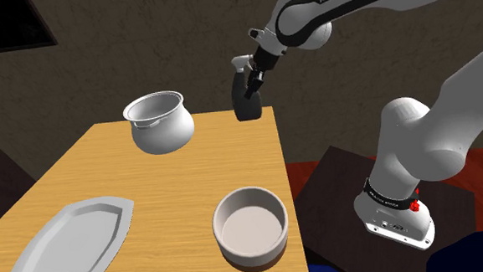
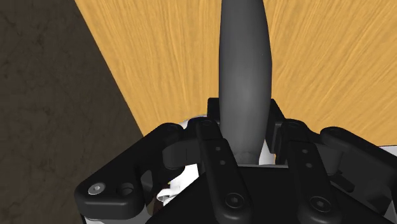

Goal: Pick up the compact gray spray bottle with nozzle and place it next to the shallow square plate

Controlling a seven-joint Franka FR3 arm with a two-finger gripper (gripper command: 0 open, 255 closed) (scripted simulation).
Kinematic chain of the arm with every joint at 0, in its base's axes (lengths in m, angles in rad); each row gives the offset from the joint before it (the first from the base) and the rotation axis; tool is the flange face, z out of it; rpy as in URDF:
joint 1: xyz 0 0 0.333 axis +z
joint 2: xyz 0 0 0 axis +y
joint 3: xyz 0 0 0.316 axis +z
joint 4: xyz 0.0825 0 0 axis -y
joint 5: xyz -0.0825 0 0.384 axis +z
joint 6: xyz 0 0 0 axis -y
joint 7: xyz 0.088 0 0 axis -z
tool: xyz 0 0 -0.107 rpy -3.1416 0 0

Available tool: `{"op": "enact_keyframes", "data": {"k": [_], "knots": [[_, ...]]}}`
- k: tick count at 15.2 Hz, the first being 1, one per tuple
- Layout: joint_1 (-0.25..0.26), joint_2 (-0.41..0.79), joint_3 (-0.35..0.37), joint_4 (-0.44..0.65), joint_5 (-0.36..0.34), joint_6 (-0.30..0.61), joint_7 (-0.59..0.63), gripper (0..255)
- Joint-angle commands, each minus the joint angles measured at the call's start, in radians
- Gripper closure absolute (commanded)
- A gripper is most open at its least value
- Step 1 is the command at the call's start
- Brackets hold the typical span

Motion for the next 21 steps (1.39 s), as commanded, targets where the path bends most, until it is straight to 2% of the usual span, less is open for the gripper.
{"op": "enact_keyframes", "data": {"k": [1, 21], "knots": [[-0.005, -0.007, 0.008, 0.022, -0.007, -0.029, 0.012, 255], [-0.019, -0.03, 0.057, 0.265, -0.039, -0.289, 0.1, 255]]}}
